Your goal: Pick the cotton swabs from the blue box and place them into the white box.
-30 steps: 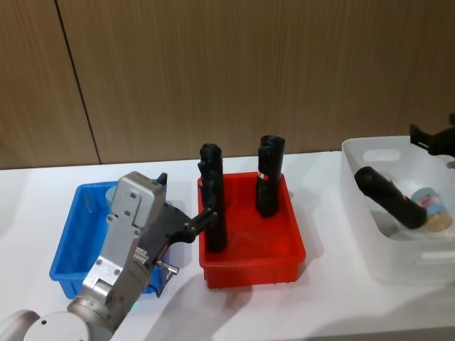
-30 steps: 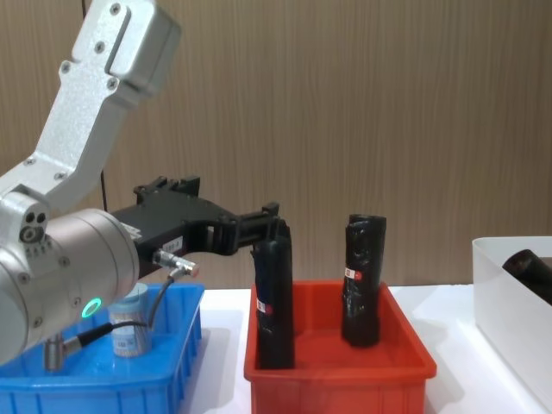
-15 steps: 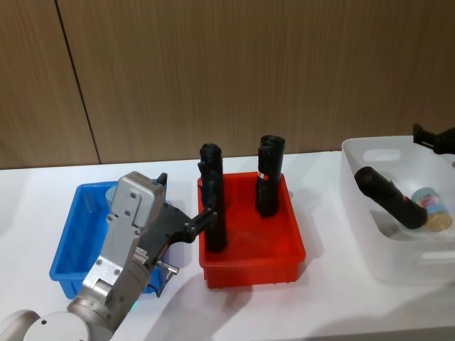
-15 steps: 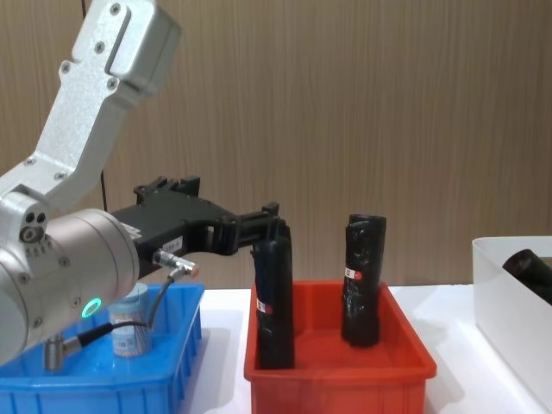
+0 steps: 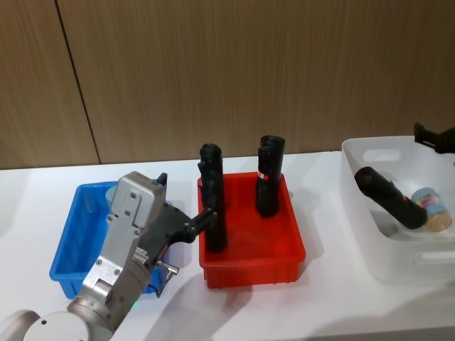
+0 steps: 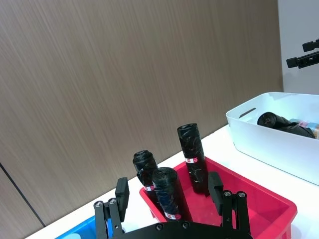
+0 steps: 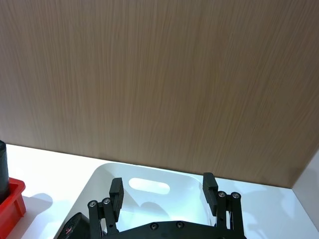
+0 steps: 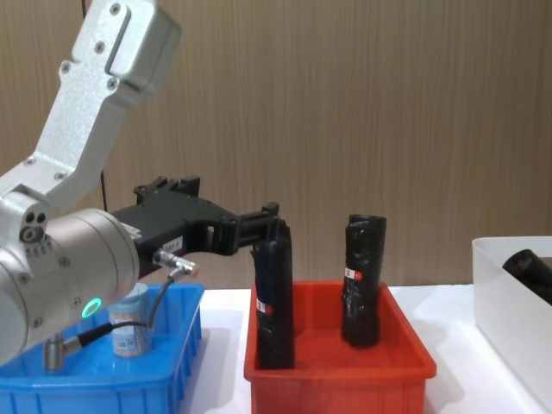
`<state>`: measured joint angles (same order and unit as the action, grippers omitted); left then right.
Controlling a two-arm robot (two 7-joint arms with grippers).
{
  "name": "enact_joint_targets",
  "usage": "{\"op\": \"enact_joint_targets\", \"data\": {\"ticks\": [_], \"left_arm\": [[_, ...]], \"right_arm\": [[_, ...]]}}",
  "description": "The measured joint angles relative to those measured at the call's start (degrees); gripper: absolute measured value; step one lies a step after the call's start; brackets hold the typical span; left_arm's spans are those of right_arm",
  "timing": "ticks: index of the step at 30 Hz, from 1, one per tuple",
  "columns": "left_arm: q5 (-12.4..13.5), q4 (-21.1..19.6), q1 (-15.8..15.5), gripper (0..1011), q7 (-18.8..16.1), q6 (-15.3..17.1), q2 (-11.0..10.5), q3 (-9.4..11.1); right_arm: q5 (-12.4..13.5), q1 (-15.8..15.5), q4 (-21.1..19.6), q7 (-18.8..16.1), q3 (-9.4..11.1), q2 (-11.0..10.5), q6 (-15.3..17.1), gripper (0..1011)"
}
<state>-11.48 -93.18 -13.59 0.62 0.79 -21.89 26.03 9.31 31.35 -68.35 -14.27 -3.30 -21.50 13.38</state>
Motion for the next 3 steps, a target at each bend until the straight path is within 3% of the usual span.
{"op": "enact_joint_targets", "data": {"ticks": [3], "left_arm": [[0.0, 0.0, 0.0, 1004, 0.0, 0.0, 0.0, 0.0]], "right_arm": [[0.0, 0.0, 0.0, 0.0, 0.0, 0.0, 0.0, 1001]]}}
